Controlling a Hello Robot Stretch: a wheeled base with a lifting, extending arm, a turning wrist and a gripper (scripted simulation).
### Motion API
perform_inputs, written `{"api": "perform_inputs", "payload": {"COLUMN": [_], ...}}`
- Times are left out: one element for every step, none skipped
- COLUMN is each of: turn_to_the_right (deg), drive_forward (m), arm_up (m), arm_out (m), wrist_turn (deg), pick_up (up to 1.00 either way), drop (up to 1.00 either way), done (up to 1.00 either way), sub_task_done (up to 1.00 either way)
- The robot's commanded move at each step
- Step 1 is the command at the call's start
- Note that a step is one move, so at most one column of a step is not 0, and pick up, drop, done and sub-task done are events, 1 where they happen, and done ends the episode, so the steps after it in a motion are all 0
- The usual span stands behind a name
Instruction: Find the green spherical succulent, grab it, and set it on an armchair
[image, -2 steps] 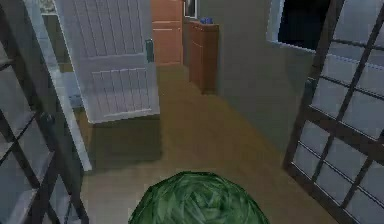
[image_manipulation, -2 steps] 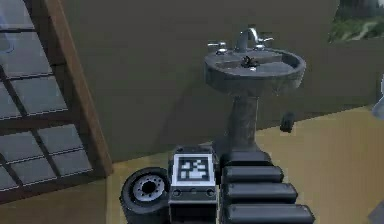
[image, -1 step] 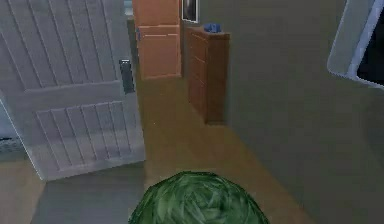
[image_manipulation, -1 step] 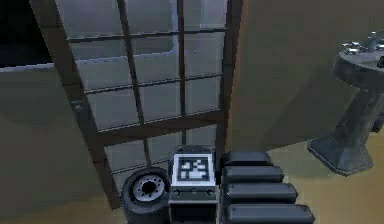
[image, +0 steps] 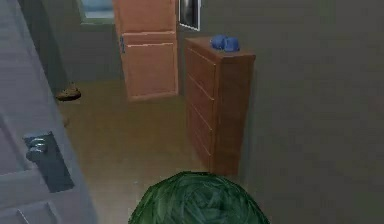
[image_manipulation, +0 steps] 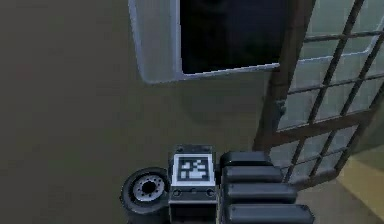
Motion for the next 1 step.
{"api": "perform_inputs", "payload": {"turn_to_the_right": [3.0], "drive_forward": [0.00], "arm_up": [0.00], "arm_out": [0.00], "wrist_turn": [0.0], "pick_up": [0.00], "drop": [0.00], "done": [0.00], "sub_task_done": [0.00]}}
